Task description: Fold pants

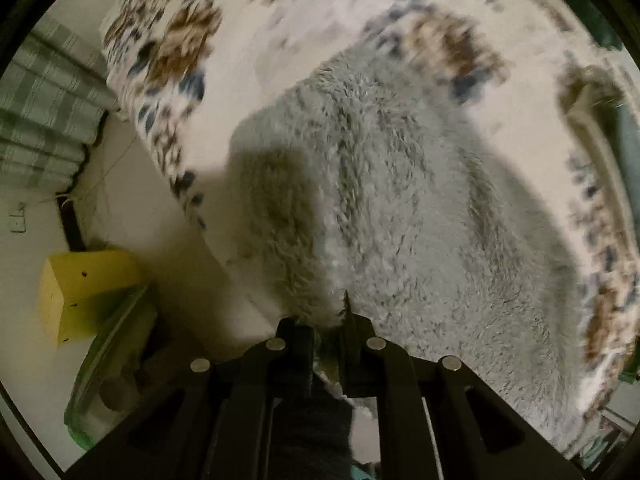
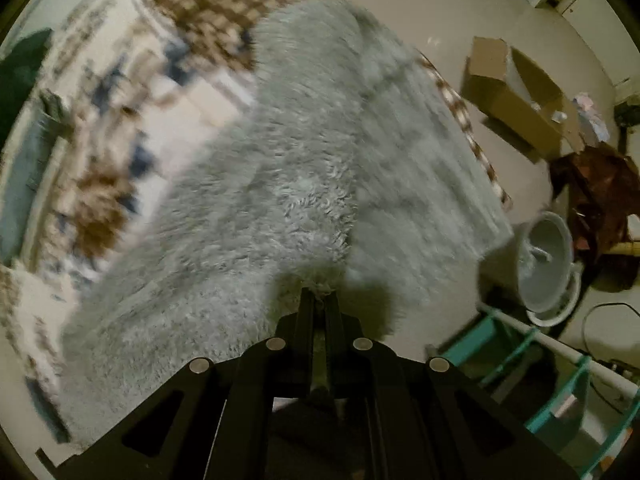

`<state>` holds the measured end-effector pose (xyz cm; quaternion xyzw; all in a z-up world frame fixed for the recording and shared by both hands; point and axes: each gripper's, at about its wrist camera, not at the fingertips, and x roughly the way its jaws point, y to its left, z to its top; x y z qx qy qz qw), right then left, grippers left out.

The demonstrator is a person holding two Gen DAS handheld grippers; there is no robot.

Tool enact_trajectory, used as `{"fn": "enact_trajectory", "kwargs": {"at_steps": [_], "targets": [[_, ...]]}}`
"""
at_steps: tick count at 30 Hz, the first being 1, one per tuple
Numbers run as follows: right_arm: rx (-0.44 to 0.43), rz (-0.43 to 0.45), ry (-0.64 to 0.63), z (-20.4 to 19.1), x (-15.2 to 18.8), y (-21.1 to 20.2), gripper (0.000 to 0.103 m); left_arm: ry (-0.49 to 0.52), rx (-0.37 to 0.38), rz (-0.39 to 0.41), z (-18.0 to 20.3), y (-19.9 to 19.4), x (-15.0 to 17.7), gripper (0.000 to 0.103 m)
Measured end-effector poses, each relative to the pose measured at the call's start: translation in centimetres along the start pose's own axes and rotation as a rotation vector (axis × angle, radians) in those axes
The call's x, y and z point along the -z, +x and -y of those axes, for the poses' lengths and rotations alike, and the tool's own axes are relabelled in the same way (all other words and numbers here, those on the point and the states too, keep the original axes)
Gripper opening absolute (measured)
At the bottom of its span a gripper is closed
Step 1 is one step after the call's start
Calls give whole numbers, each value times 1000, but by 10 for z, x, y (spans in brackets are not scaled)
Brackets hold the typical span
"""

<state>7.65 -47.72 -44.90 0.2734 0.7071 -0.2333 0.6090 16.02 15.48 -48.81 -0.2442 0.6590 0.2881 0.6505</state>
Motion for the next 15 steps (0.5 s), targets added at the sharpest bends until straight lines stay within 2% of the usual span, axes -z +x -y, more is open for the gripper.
{"fn": "enact_trajectory", "kwargs": {"at_steps": [3,6,7,9,10,11,12,13,14,15], "targets": [[52,-18,-26,11,10,29,5,-2,-33,-32,-7,37,7,8],[65,-110,-55,16,12,61,5,-3,-39,-40,-9,45,9,12],[42,-134,-59,21,13,64,8,-3,-27,-27,-9,40,9,12],[7,-141,-69,24,13,58,26,9,-19,0,-7,27,8,17],[-20,-128,-65,29,13,49,45,14,-26,14,-7,21,7,28],[-54,-97,-53,35,12,36,56,24,-30,45,-5,11,8,42],[-73,-66,-42,39,10,24,58,38,-34,70,-2,4,8,52],[-93,-32,-37,42,5,12,62,54,-47,98,3,-4,8,73],[-112,8,-36,44,-2,2,68,70,-62,132,10,-12,8,83],[-118,39,-33,44,-9,-3,73,85,-70,160,14,-18,9,83]]}}
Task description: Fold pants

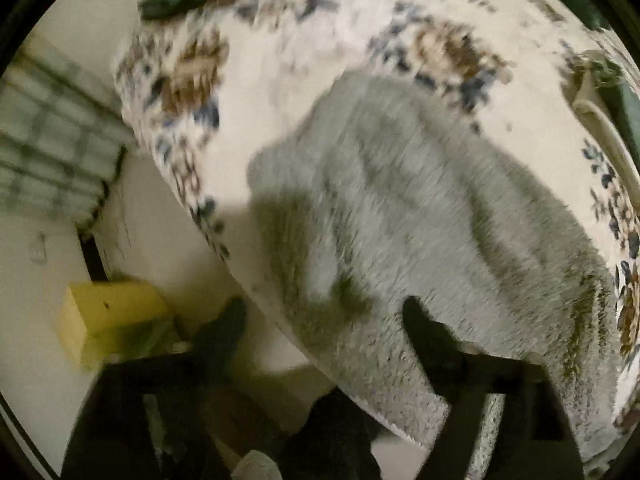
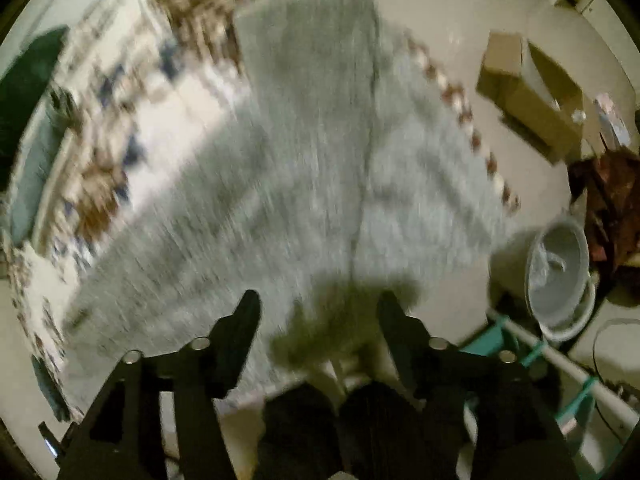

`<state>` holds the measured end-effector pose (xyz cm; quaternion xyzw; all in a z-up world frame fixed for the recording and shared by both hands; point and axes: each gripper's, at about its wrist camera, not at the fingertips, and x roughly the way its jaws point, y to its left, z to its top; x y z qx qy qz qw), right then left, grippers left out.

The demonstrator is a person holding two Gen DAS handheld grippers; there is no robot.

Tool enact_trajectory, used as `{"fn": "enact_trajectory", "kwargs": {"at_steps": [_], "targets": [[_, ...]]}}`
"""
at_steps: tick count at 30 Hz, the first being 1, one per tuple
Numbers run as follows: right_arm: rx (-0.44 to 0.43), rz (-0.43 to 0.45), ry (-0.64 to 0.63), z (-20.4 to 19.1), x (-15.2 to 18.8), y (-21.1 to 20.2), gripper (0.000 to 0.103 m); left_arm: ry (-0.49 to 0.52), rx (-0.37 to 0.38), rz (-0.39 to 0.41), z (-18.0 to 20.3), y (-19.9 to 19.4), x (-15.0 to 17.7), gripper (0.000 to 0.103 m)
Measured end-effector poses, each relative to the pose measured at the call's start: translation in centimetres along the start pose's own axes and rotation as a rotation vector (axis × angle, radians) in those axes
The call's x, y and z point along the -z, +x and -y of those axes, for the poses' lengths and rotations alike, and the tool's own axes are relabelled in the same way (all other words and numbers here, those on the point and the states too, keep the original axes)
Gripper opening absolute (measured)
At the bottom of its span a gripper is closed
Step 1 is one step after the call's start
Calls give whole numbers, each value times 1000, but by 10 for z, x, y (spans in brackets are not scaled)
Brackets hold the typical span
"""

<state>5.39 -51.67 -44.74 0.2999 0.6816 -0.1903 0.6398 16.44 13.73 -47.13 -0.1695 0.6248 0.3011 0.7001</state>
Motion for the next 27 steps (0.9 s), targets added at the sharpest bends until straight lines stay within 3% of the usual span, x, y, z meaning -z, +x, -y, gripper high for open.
{"fn": "enact_trajectory", "kwargs": {"at_steps": [2,4,6,8,14,17,18,19,20,24,27], "targets": [[0,73,-5,1,-27,-4,83,37,-8,44,14,-11,0,83],[19,116,1,1,-58,6,83,70,10,58,30,-15,4,83],[38,96,-17,-2,-82,25,79,105,22,58,44,-16,9,83],[28,103,28,6,-90,30,9,154,36,52,63,-18,16,83],[65,178,244,81,-67,-15,9,309,73,52,122,-32,46,83],[111,71,355,127,-51,-3,11,400,84,50,151,-36,62,83],[115,22,386,141,-49,7,14,427,91,43,161,-36,67,83],[127,-43,410,153,-47,20,24,446,98,37,169,-37,70,83],[141,-87,438,163,-45,27,25,463,104,35,176,-38,72,83],[11,0,481,155,-45,2,32,559,100,59,210,-45,81,83],[-154,-7,406,102,-58,-2,53,614,91,73,233,-44,82,83]]}}
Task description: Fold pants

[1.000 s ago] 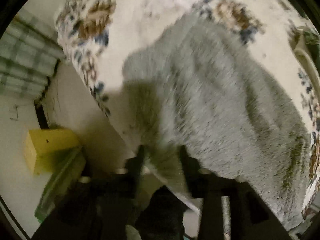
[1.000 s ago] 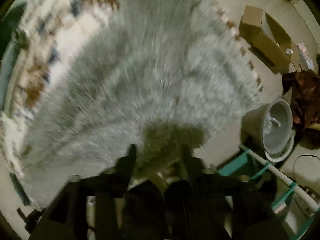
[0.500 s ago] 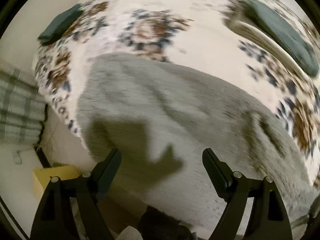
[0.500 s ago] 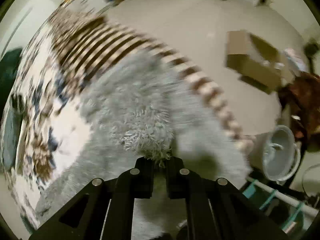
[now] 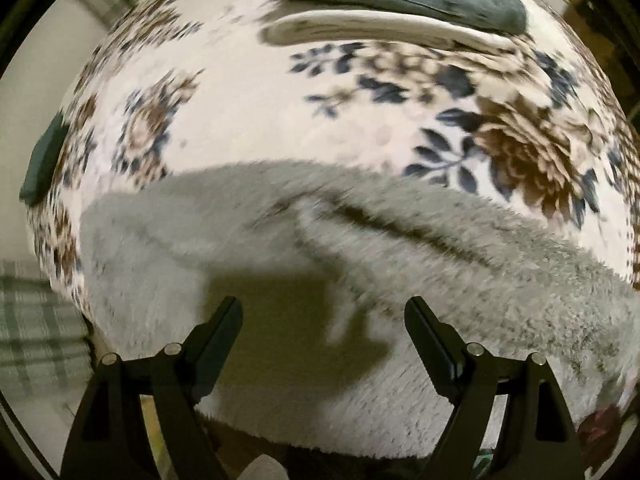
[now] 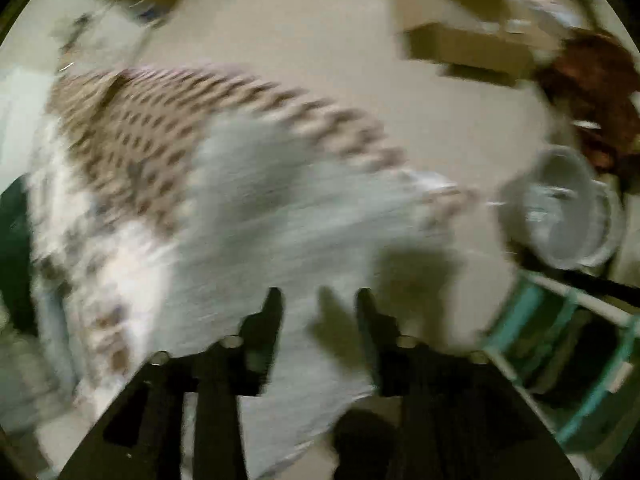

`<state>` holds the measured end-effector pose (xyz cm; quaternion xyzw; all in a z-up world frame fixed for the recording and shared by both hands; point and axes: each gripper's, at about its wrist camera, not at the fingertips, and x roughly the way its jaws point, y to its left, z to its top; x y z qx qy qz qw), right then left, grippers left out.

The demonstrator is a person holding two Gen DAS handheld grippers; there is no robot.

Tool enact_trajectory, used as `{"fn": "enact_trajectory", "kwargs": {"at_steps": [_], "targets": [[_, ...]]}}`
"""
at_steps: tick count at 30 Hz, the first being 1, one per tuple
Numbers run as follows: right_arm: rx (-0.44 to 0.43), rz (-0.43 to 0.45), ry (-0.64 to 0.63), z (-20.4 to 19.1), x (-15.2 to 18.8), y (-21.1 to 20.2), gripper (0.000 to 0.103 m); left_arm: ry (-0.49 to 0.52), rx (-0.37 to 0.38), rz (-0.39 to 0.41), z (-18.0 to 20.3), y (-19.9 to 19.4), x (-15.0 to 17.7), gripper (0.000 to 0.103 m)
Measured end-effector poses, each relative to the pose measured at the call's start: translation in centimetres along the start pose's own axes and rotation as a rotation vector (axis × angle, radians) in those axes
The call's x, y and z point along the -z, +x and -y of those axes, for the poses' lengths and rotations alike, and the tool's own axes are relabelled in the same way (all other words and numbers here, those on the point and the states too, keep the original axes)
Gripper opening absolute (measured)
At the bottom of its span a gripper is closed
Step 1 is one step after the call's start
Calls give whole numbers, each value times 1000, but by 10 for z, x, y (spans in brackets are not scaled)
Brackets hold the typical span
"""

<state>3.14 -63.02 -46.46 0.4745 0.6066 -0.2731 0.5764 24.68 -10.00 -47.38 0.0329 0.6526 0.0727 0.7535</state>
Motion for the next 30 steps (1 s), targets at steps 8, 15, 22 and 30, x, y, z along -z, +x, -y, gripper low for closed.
{"fn": "enact_trajectory", "kwargs": {"at_steps": [8,15,22,30], "targets": [[-55,-270,38,-97,20,109,9,113,-48,10,37,24,-21,83],[-182,-135,-22,-122,10,81,26,127,-37,57,38,8,-27,83],[-124,-43,-37,-28,1,11,54,113,-14,-9,27,8,3,83],[-139,-59,198,66,-14,55,54,113,-25,-108,25,33,37,83]]}}
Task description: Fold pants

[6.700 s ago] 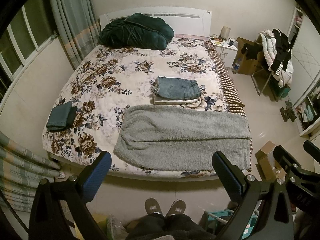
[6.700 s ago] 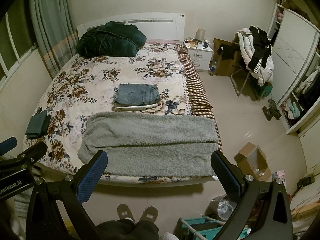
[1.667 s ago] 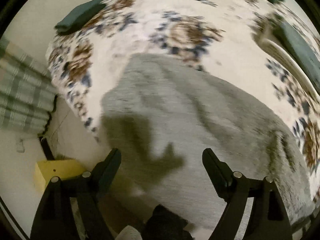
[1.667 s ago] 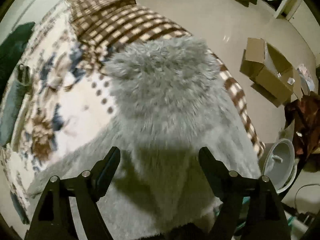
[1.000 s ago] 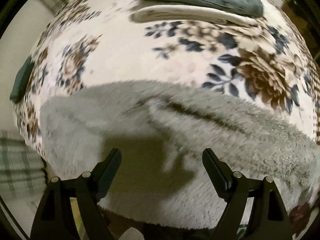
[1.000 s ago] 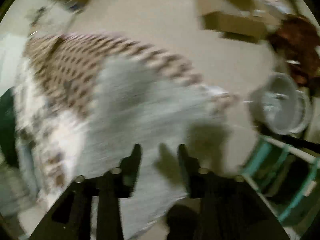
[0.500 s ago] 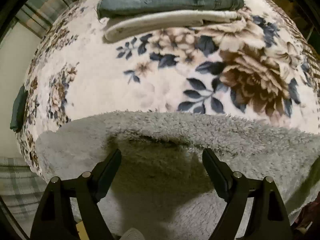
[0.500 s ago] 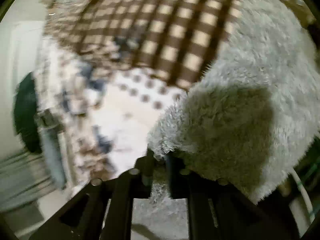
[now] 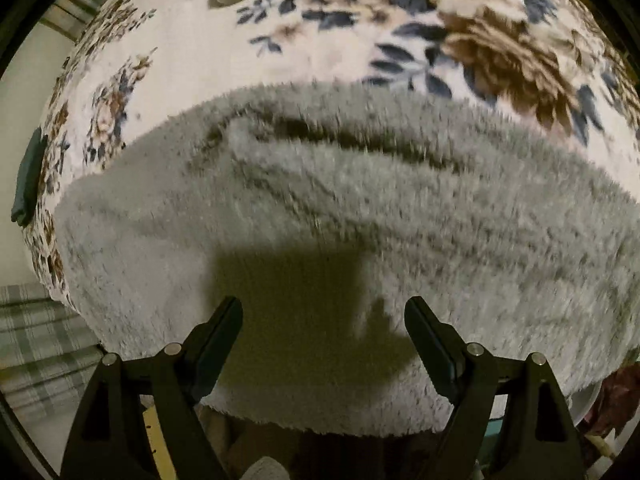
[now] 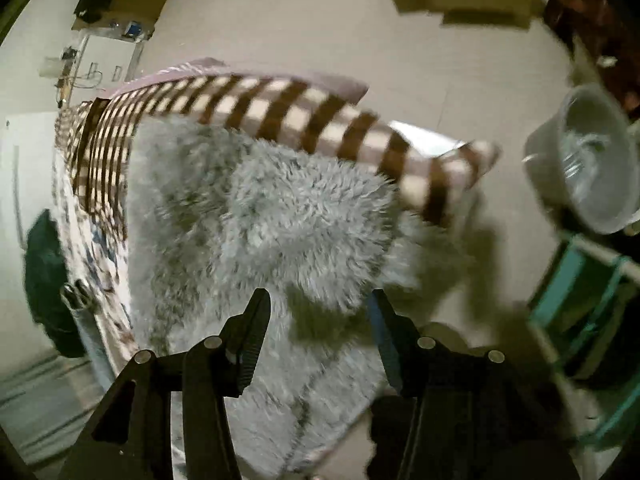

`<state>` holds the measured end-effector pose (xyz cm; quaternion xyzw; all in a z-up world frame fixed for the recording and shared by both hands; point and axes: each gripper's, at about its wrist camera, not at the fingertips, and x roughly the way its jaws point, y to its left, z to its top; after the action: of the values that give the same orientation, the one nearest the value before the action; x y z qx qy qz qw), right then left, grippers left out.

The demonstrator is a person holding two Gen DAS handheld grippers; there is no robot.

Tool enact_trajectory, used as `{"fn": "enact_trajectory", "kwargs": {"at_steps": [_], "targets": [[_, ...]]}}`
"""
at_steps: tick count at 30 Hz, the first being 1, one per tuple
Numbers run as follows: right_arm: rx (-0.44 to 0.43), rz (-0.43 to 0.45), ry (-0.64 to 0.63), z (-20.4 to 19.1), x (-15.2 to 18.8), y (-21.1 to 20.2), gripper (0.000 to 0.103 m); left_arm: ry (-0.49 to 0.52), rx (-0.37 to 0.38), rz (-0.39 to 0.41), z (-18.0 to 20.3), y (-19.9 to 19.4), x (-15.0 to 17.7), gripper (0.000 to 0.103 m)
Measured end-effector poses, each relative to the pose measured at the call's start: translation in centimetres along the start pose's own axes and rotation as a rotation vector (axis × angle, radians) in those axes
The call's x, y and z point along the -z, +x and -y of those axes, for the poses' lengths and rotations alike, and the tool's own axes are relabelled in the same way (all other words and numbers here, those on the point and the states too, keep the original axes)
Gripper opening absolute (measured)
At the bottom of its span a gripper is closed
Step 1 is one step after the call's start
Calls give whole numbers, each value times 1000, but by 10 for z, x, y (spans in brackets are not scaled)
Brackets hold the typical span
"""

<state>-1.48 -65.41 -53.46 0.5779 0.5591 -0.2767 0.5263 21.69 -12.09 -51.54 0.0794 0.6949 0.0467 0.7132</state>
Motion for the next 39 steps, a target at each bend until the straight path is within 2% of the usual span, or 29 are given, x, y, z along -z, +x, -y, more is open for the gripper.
{"fn": "enact_trajectory", "kwargs": {"at_steps": [1,2,3,5,9,12,14,16,18,19,20,21,23,25,27,30,31,33,34,35,36,39], "targets": [[-35,-1,13,0,0,10,44,11,-7,0,2,1,2,83],[-52,14,17,-3,0,20,9,18,-13,-2,3,2,3,83],[-30,35,13,-4,4,22,7,22,-18,-2,3,3,4,83],[8,80,-30,-16,12,14,6,29,-17,-5,3,1,6,83],[56,162,-82,-18,20,-40,6,43,-4,8,5,-6,8,83],[73,155,-70,-9,14,-62,6,49,5,12,8,-9,7,83],[133,137,-76,1,7,-66,6,52,4,11,10,-8,5,83],[157,115,-67,12,-2,-63,6,49,8,12,12,-6,2,83],[226,36,-95,19,-10,-45,10,51,8,16,12,-7,-1,83],[293,-5,-118,15,-11,-34,22,51,11,21,12,-9,-3,83],[383,-11,-150,11,-10,-32,26,51,11,26,12,-11,-4,83],[422,19,-182,1,-5,-37,26,53,9,33,13,-13,-6,83],[395,70,-226,-21,10,-50,37,71,1,53,15,-17,-11,83],[289,67,-250,-48,29,-56,43,100,-11,77,20,-19,-19,83],[181,-14,-279,-77,50,-42,50,116,-6,77,24,-16,-27,83],[17,-200,-277,-120,73,12,51,127,-9,76,32,-9,-40,83],[-8,-254,-273,-131,78,31,51,138,-13,87,35,-7,-45,83],[23,-325,-230,-146,82,77,51,150,-29,108,39,-5,-52,83],[36,-334,-215,-150,82,91,43,154,-37,118,40,-3,-57,83],[50,-309,-196,-154,81,100,19,153,-45,120,40,-1,-61,83],[77,-276,-182,-159,78,104,15,148,-49,121,39,1,-66,83],[52,-212,-204,-172,77,96,14,123,-49,127,35,7,-82,83]]}}
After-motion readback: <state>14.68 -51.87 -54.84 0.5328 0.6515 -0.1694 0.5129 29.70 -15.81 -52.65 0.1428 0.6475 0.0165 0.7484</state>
